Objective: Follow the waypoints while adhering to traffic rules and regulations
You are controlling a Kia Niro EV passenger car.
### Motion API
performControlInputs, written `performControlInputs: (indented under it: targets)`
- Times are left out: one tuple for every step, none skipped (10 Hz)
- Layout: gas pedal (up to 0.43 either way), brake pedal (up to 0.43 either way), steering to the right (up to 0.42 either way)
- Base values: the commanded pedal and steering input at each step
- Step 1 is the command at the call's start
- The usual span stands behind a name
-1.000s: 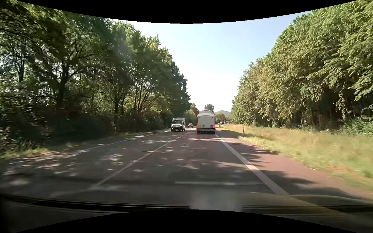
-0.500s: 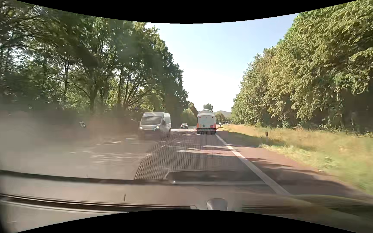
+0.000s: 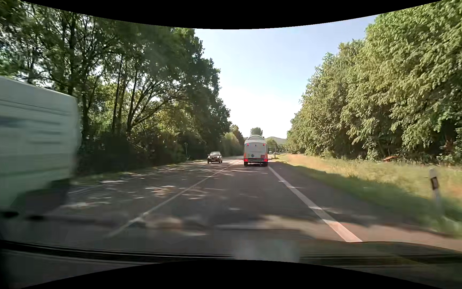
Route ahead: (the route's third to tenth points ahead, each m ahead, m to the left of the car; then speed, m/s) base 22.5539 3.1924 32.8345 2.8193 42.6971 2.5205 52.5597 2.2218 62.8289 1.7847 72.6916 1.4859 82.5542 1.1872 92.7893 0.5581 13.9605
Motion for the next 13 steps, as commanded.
performControlInputs:
  targets:
    - [0.000, 0.006, 0.007]
    - [0.000, 0.006, 0.007]
    - [0.000, 0.006, 0.007]
    - [0.000, 0.006, 0.007]
    - [0.000, 0.006, 0.008]
    - [0.000, 0.006, 0.009]
    - [0.000, 0.006, 0.009]
    - [0.000, 0.006, 0.009]
    - [0.000, 0.006, 0.009]
    - [0.000, 0.006, 0.010]
    - [0.000, 0.006, 0.009]
    - [0.000, 0.006, 0.009]
    - [0.000, 0.006, 0.009]
